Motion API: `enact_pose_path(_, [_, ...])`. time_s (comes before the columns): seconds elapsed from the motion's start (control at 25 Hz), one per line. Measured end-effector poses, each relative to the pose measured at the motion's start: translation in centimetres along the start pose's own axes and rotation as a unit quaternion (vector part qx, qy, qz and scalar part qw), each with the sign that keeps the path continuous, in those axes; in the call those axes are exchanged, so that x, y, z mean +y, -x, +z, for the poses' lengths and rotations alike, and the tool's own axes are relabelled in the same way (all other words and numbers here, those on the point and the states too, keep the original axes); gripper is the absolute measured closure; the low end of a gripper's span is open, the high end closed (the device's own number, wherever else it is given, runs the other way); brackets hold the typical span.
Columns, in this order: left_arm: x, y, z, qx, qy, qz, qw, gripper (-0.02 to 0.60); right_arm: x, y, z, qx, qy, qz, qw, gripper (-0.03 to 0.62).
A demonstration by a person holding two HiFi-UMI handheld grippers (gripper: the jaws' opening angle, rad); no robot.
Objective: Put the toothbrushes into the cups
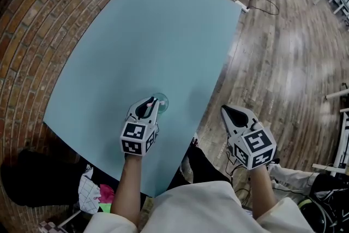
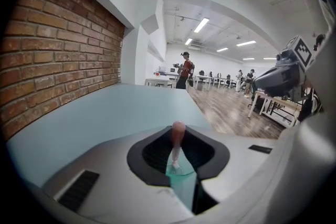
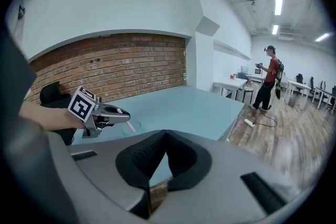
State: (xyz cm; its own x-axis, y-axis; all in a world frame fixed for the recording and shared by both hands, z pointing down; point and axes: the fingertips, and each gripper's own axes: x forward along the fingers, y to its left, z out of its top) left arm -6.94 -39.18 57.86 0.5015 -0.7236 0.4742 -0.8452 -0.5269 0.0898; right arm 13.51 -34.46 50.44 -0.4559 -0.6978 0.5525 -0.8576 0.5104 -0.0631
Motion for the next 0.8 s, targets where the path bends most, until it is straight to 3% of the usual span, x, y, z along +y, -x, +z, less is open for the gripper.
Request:
enact_pose_path(0.44, [0.6, 0.1, -1.1, 0.019, -0.014, 0.006, 0.9997, 0.499, 1.1, -0.3, -0.2, 0.007, 0.007, 0.01, 1.0, 0.583])
enact_pose_path(0.8, [0.4, 1.0, -1.6, 0.006, -0.012, 0.007, 0.9999, 0.471, 2.8, -0.3, 0.1, 0.004, 0.011, 0.023, 1.0, 0.583])
